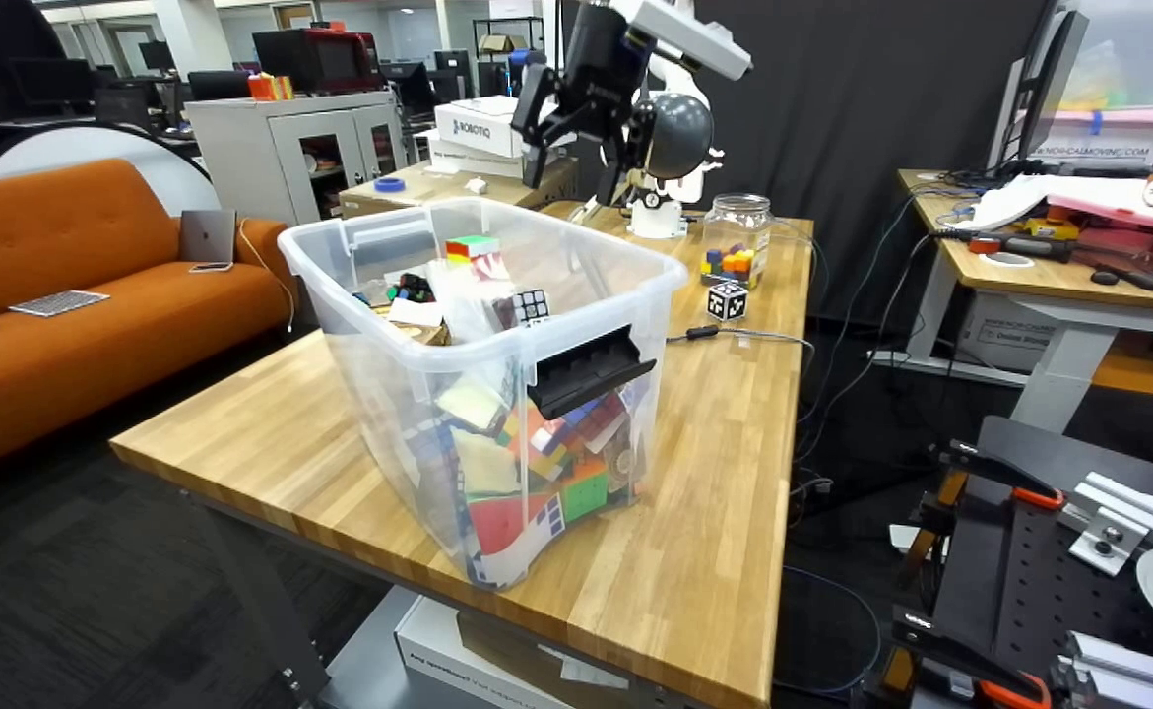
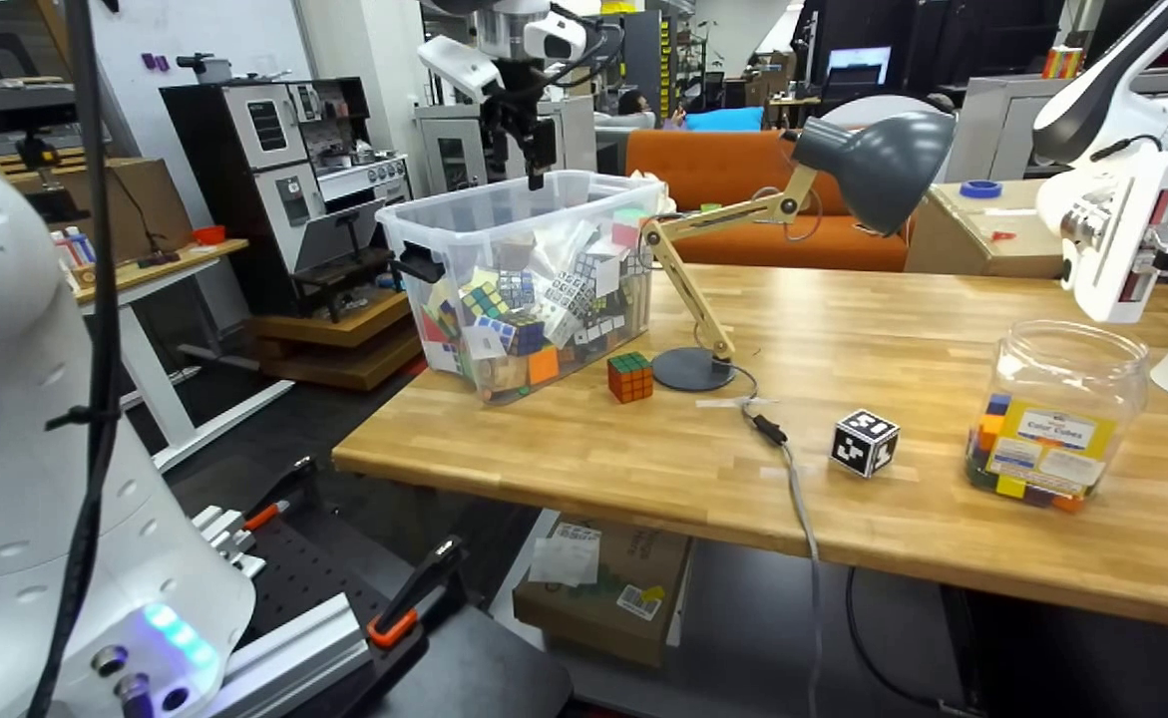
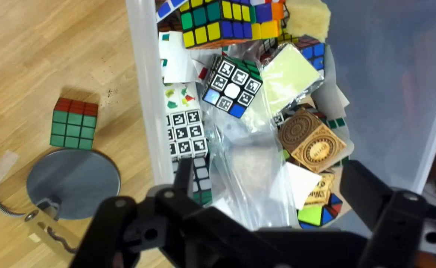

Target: Pick the Rubik's cubes and put them in the plastic box

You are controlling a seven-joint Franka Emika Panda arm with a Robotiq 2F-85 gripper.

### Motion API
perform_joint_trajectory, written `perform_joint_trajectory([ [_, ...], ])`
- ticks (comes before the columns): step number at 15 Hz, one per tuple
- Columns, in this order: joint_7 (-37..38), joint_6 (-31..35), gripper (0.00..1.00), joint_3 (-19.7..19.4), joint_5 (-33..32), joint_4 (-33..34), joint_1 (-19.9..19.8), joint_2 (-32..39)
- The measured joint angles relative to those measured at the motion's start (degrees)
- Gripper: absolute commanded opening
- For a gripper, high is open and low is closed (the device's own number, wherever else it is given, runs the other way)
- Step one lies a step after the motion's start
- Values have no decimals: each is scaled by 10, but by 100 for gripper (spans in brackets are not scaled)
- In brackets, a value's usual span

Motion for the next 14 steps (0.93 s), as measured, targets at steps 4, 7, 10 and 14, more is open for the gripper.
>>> perform_joint_trajectory([
  [4,13,9,100,-26,23,-29,-24,-45],
  [7,53,61,100,-51,20,-56,-47,-41],
  [10,117,103,100,-70,10,-77,-67,-18],
  [14,189,152,100,-84,-11,-78,-75,55],
])
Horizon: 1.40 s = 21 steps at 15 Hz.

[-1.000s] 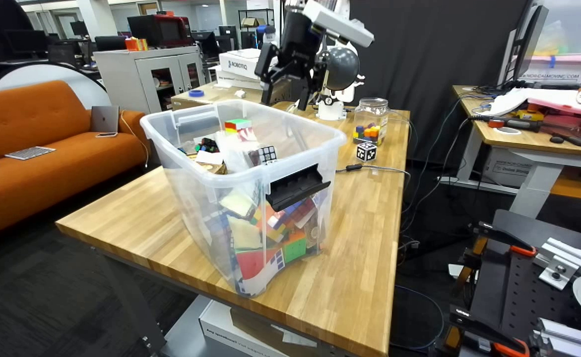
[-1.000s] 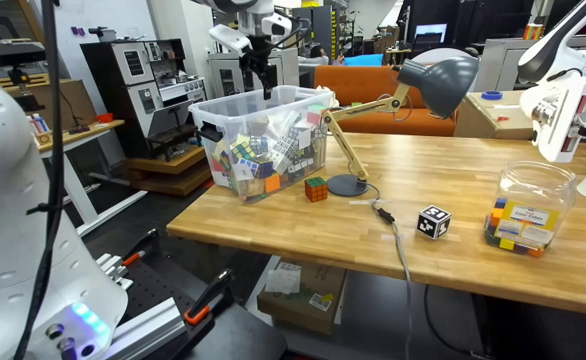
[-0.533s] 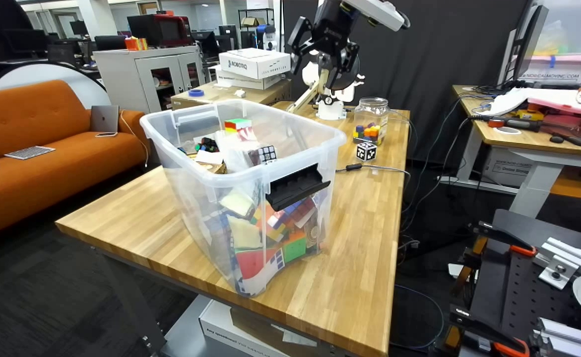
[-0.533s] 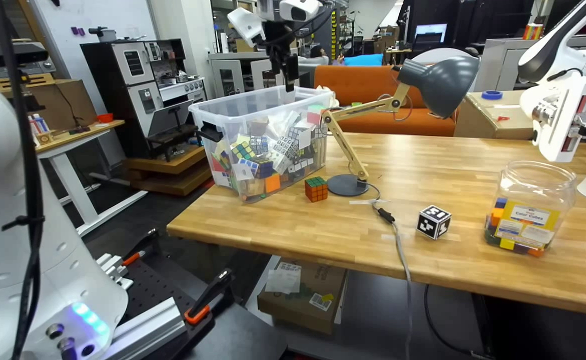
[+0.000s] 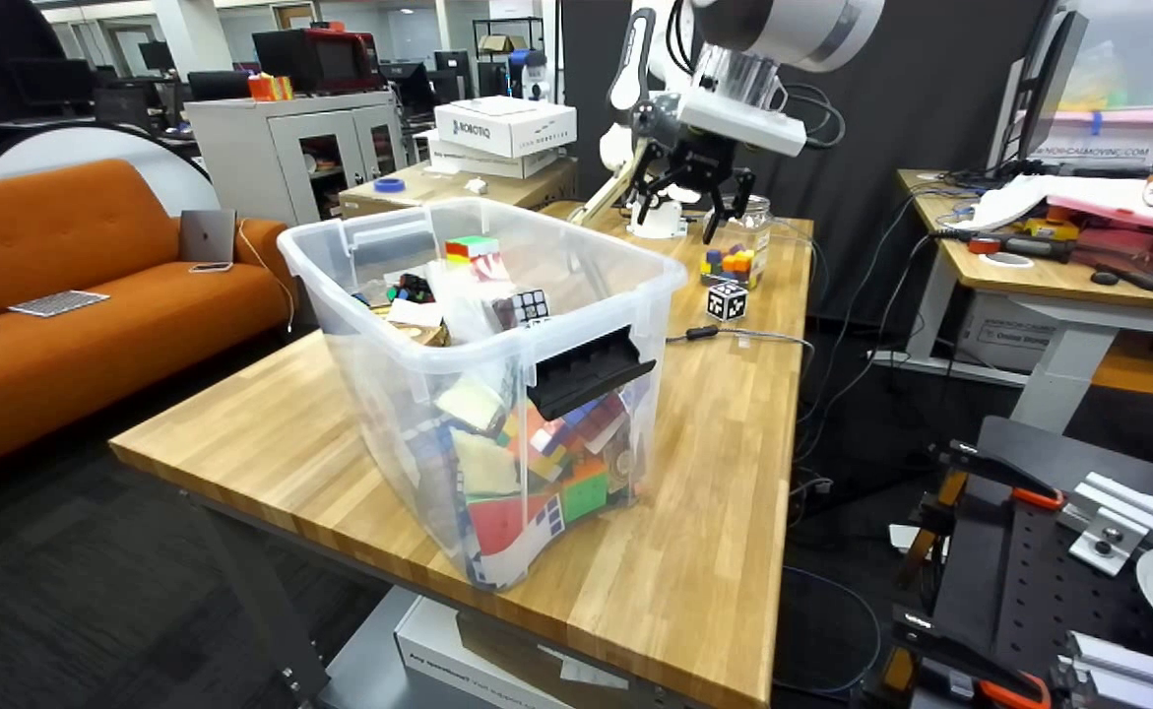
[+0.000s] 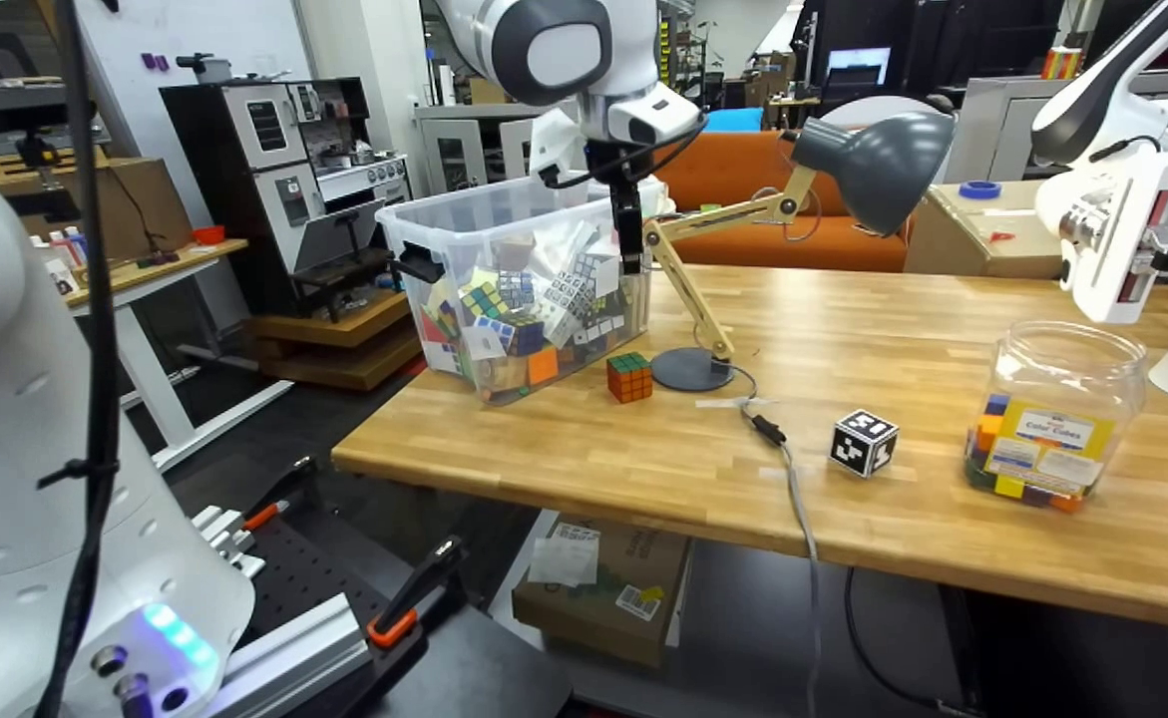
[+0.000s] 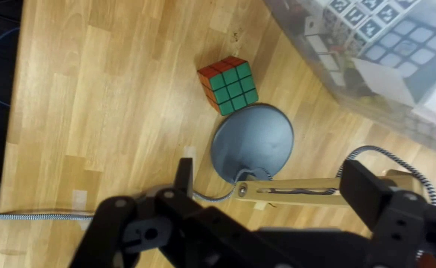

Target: Pick the Rubik's cubes and put them in the plastic box

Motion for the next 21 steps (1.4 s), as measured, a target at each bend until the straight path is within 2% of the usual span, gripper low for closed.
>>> perform_joint_trajectory([
  [2,11,9,100,0,-2,10,0,20],
  [13,14,8,100,0,-2,14,1,17],
  [21,-31,0,100,30,-6,25,11,67],
])
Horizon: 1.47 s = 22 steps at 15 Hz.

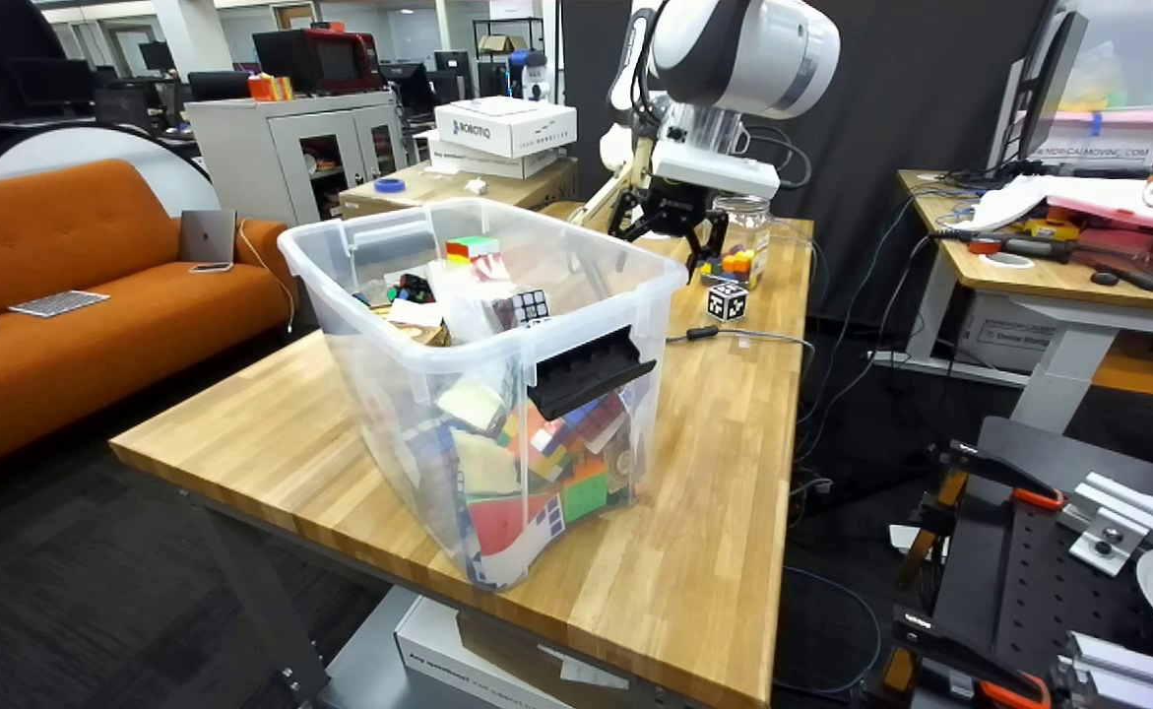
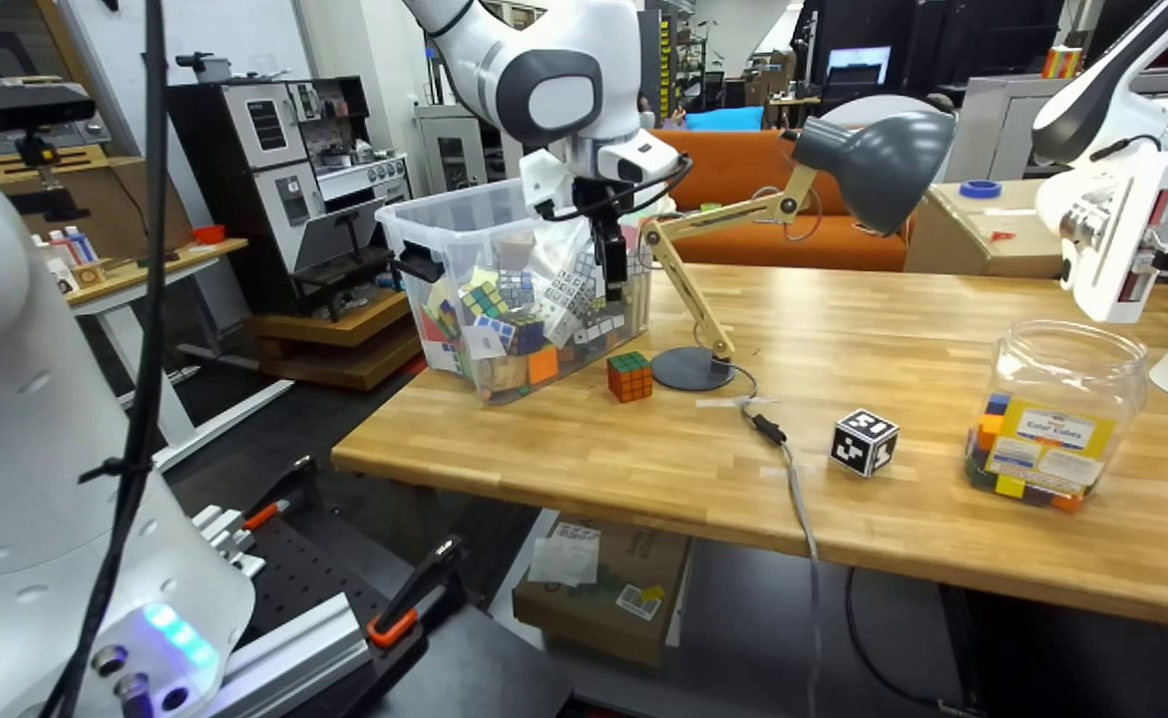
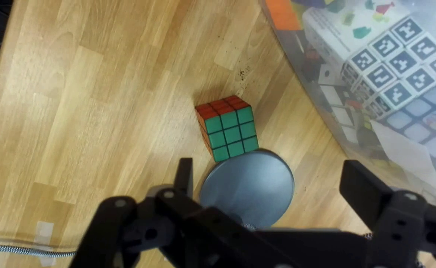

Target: Pick the Rubik's cubes and put them in the plastic box

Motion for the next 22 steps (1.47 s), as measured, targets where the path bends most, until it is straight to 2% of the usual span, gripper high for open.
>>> perform_joint_trajectory([
  [7,-2,-10,100,2,-53,63,8,70],
  [15,-3,-51,100,0,-56,113,8,136],
  [22,-3,-75,100,-10,-66,136,8,165],
])
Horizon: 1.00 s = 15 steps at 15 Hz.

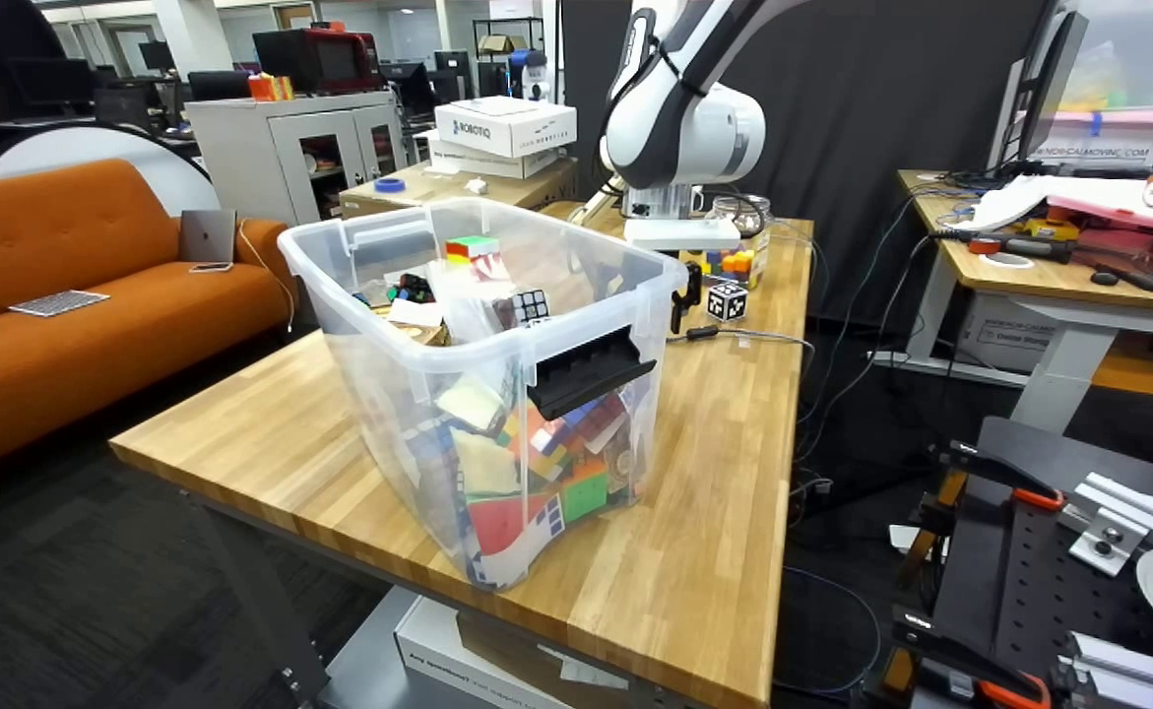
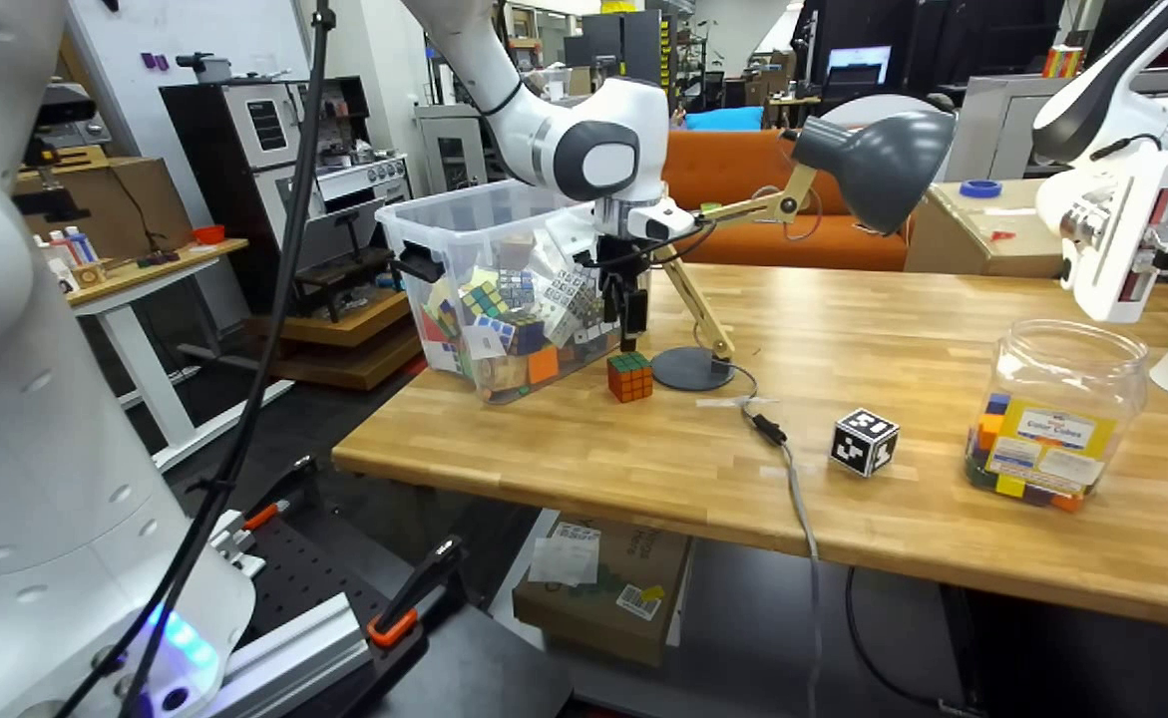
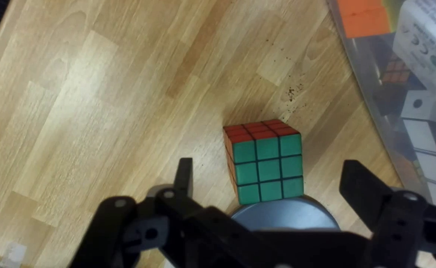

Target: Pick the Rubik's cubes and put them in the plastic box

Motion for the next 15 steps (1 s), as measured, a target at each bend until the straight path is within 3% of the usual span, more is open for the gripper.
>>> perform_joint_trajectory([
  [9,-1,-22,100,0,-7,13,0,7],
  [15,1,9,100,-4,-7,6,0,9],
])
